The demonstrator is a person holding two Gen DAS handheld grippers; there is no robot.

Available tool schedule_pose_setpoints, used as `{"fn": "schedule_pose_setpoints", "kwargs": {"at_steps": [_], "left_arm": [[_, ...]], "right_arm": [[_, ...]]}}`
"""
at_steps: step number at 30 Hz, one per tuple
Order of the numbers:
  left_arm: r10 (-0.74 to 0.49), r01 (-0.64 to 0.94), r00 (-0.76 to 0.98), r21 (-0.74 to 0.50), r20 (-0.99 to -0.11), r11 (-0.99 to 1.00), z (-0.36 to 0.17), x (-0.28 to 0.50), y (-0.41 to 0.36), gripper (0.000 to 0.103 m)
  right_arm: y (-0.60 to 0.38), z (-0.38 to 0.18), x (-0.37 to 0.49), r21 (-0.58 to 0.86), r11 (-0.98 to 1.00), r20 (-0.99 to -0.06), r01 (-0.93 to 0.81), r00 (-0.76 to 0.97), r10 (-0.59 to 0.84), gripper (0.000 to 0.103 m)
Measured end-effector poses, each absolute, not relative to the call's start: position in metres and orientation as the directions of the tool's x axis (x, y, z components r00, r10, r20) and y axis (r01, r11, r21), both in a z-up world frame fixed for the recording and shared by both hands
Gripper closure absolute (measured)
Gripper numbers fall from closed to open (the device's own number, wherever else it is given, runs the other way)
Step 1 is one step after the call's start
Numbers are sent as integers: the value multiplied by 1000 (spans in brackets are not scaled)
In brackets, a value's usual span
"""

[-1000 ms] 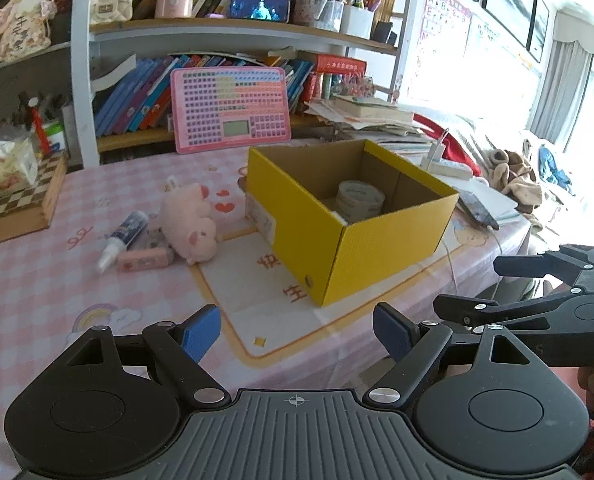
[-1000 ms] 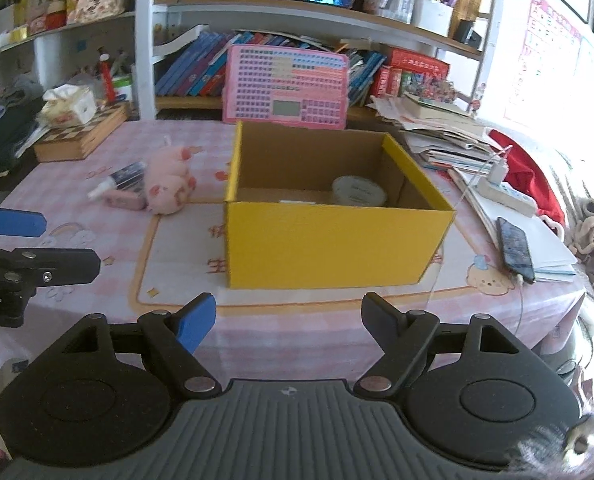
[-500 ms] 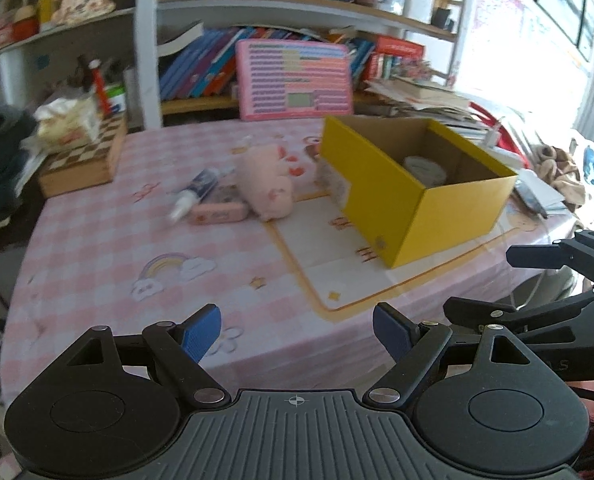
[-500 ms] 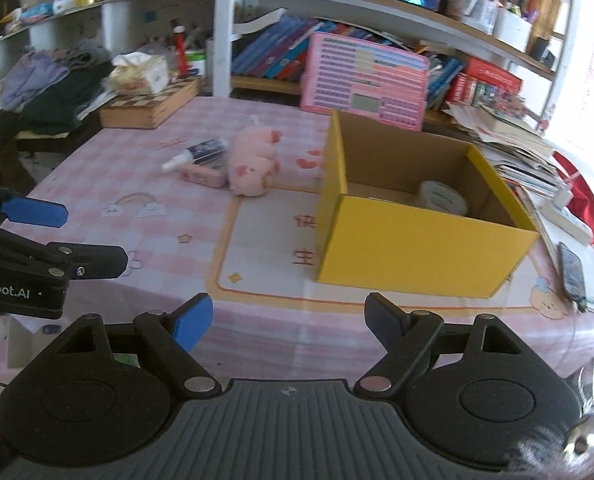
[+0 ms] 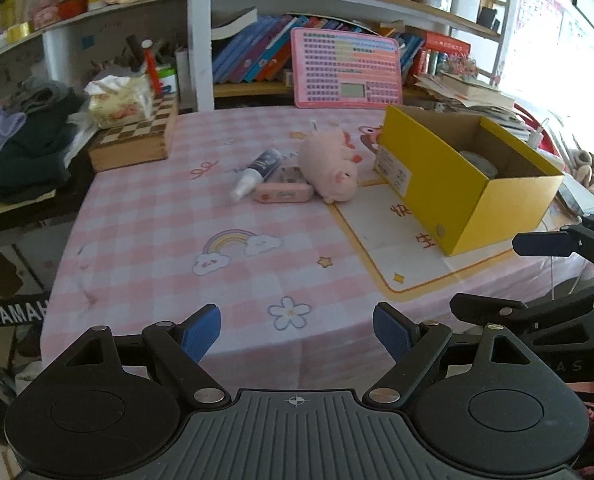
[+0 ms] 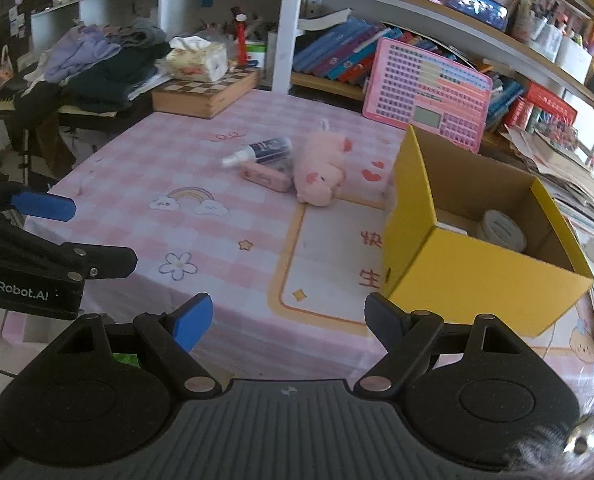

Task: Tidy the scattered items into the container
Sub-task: 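Withdraw both tools from the yellow box back toward the table, then move the right gripper to the pink pig plush while the left approaches the pink eraser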

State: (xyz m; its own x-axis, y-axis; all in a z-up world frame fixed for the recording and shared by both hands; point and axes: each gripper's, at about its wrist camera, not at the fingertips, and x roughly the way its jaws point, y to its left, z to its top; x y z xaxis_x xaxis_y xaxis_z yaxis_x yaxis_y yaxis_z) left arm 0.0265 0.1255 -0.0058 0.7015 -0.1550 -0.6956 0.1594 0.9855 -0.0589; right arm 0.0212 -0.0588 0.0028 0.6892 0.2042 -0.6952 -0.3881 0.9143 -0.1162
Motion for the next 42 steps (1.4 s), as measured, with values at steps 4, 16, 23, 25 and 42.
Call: {"fn": "schedule_pose_setpoints", "kwargs": {"at_steps": [4,16,23,25,42], "left_arm": [[-151,150,704,-62,-694,987,-6,26,132,17],[-158,152,694,-71,-703,986,-9,33,137,17],[-147,137,700,-71,-699,988,-10,40,138,17],[-152,135,704,-80,-693,988,-10,44,139,17],[-161,156,702,-71,-693,985,-21,105,131,17]], "right_arm": [[-51,2,24,-124,909,-696,-399,688,207,20],[-42,-2,32,-128,900,-709,-417,672,211,21],[-40,-2,36,-149,900,-697,-410,689,198,23],[-39,-2,42,-157,900,-690,-407,697,195,23],[-27,6,126,-174,900,-629,-400,748,210,23]]}}
